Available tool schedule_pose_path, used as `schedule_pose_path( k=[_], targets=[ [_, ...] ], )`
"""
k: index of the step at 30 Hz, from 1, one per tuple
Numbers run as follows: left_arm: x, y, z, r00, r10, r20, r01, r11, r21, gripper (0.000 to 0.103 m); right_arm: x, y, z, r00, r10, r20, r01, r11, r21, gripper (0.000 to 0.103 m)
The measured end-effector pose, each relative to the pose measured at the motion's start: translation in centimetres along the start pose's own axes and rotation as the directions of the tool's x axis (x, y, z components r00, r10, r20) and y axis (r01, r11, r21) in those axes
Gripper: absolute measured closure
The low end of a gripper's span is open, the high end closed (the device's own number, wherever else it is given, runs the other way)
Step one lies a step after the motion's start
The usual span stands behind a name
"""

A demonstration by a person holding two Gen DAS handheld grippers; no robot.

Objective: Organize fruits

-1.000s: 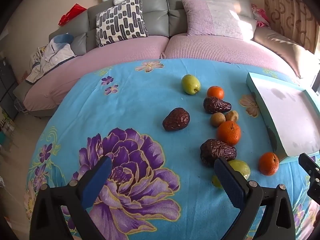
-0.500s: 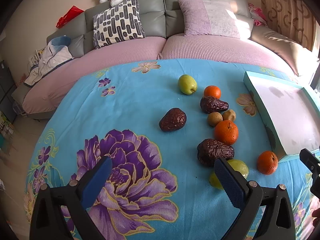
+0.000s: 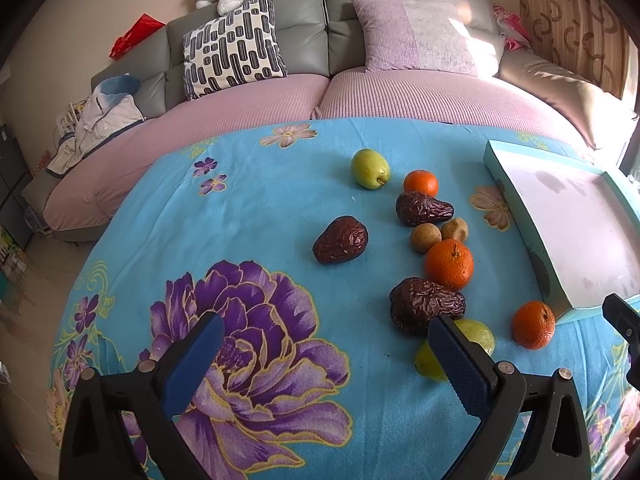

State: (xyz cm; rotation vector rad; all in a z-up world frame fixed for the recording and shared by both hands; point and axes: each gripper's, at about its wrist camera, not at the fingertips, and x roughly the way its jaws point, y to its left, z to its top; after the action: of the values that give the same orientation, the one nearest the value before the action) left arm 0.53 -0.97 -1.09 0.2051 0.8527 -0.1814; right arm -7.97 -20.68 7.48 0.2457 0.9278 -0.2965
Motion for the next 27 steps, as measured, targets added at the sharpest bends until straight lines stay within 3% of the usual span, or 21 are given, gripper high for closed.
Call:
schedule_pose_path(
  k=[27],
  targets=[
    [0.30, -0.02, -0.16, 1.000, -0.002, -0.013, 0.002, 1.000, -0.003, 0.000, 0.32, 0.23, -0.23, 1.000, -0.005, -0.026, 0.004, 1.000, -0.022, 0.008]
  ],
)
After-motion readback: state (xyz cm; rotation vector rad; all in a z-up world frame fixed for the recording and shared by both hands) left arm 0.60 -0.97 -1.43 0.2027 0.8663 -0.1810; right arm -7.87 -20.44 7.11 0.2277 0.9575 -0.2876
